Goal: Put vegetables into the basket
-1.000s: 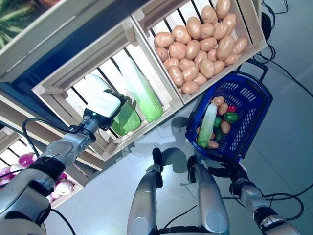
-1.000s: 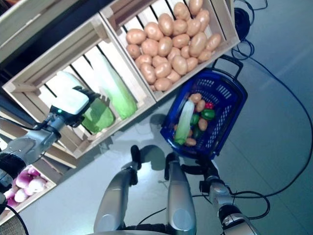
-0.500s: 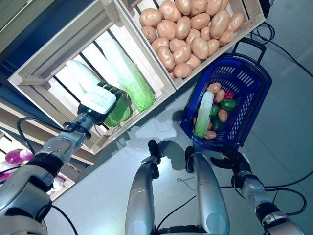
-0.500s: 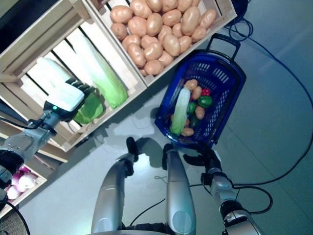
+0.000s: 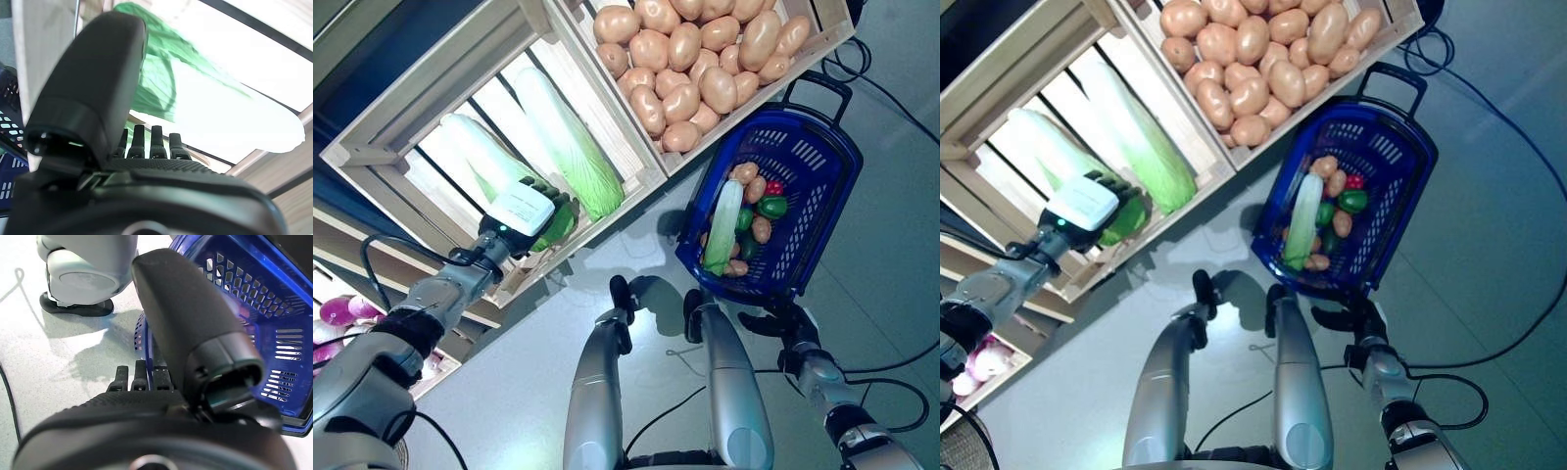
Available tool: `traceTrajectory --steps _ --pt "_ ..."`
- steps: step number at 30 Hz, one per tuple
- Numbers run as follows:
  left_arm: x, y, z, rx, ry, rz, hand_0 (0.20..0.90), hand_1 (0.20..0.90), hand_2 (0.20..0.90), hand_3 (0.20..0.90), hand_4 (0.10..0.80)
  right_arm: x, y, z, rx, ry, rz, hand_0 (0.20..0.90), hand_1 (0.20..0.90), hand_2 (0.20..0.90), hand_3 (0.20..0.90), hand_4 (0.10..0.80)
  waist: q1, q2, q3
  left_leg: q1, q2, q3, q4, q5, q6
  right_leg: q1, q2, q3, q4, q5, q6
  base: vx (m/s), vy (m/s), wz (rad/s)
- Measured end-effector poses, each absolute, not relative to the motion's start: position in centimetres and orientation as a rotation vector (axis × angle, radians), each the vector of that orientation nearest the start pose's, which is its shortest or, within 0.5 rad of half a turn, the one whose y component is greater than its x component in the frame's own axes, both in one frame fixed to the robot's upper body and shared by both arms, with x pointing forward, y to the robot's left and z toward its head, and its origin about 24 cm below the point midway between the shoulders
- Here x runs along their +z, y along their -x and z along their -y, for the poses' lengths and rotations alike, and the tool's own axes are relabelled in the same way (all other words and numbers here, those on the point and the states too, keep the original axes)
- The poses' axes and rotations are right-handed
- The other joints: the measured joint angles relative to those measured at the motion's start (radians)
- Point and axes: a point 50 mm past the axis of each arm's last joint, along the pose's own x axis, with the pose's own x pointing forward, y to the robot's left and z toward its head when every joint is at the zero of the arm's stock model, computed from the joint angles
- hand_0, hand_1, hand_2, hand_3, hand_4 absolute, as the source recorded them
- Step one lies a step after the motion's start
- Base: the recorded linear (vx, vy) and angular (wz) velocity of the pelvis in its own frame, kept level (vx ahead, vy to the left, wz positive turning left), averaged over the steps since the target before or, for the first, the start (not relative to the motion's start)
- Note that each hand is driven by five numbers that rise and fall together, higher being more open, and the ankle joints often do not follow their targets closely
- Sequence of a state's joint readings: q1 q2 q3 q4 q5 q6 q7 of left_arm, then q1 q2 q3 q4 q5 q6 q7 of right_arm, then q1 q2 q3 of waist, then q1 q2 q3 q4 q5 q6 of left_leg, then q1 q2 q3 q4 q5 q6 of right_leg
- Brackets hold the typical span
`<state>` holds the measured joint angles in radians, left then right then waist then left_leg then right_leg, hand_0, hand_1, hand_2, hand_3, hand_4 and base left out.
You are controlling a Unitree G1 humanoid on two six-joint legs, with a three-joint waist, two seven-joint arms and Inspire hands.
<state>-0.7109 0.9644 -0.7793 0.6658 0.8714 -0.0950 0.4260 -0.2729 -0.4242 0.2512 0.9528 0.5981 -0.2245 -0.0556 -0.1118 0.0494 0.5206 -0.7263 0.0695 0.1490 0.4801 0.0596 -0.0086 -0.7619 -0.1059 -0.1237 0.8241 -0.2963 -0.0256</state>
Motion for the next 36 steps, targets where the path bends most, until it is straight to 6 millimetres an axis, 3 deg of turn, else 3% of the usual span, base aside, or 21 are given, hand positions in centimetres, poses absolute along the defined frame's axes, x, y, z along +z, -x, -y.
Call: traceTrajectory --steps 10,20,22,23,24,25,26,36 --pt "9.8 -32.7 -28.2 -0.098 -2.129 0.413 0.900 0.900 0.900 0.900 0.800 -5.2 -25.6 26.4 -0.304 0.008 -0.442 0.900 0.900 0.900 0.900 0.800 -0.001 -0.001 0.000 -0.028 0.005 -0.003 0.032 -0.017 0.001 -0.015 0.004 0.000 0.002 0.000 0.001 0.000 0.000 0.00" --pt "9.4 -32.7 -28.3 -0.040 -2.142 0.445 0.900 0.900 0.900 0.900 0.800 -4.7 -26.0 26.2 -0.305 0.003 -0.411 0.900 0.900 0.900 0.900 0.800 -0.006 -0.002 0.001 -0.076 0.012 -0.005 0.073 -0.035 0.012 -0.051 0.004 0.002 0.022 -0.005 0.010 0.007 -0.001 0.00" --pt "9.4 -32.7 -28.3 -0.036 -2.141 0.446 0.764 0.764 0.764 0.764 0.709 -4.7 -26.0 26.1 -0.302 0.003 -0.407 0.900 0.900 0.900 0.900 0.800 -0.007 -0.007 0.002 -0.085 0.015 -0.005 0.090 -0.037 0.014 -0.058 0.006 0.002 0.033 -0.005 0.011 0.000 0.000 0.00" --pt "9.5 -32.8 -28.2 -0.029 -2.141 0.450 0.566 0.566 0.566 0.566 0.577 -4.7 -26.0 26.1 -0.301 0.002 -0.406 0.900 0.900 0.900 0.900 0.800 -0.008 -0.009 0.002 -0.089 0.015 -0.005 0.098 -0.041 0.014 -0.061 0.005 0.003 0.036 -0.009 0.011 0.094 0.020 -0.01" --pt "9.4 -32.8 -28.1 -0.029 -2.139 0.451 0.566 0.566 0.566 0.566 0.577 -4.7 -26.0 26.1 -0.300 0.002 -0.406 0.900 0.900 0.900 0.900 0.800 -0.008 -0.010 0.002 -0.090 0.016 -0.005 0.101 -0.041 0.013 -0.062 0.006 0.002 0.038 -0.006 0.012 0.042 0.020 -0.04" --pt "9.5 -32.8 -28.0 -0.019 -2.140 0.455 0.378 0.378 0.378 0.378 0.452 -4.6 -26.0 26.1 -0.300 0.002 -0.405 0.900 0.900 0.900 0.900 0.800 -0.008 -0.012 0.002 -0.092 0.017 -0.003 0.112 -0.049 0.014 -0.063 0.007 0.006 0.041 -0.014 0.008 0.103 0.018 -0.06" --pt "9.5 -32.8 -28.0 -0.018 -2.138 0.457 0.300 0.300 0.300 0.300 0.400 -4.7 -26.0 26.1 -0.300 0.002 -0.407 0.900 0.900 0.900 0.900 0.800 -0.009 -0.013 0.002 -0.092 0.018 -0.003 0.114 -0.050 0.013 -0.062 0.007 0.006 0.042 -0.011 0.012 0.039 0.010 -0.05" --pt "11.1 -34.1 -27.3 0.031 -2.135 0.496 0.300 0.300 0.300 0.300 0.400 -4.6 -26.1 26.0 -0.296 0.002 -0.404 0.900 0.900 0.900 0.900 0.800 -0.014 -0.015 0.002 -0.097 0.022 -0.003 0.135 -0.059 0.017 -0.063 0.007 0.008 0.055 -0.012 0.015 0.006 0.000 0.00"
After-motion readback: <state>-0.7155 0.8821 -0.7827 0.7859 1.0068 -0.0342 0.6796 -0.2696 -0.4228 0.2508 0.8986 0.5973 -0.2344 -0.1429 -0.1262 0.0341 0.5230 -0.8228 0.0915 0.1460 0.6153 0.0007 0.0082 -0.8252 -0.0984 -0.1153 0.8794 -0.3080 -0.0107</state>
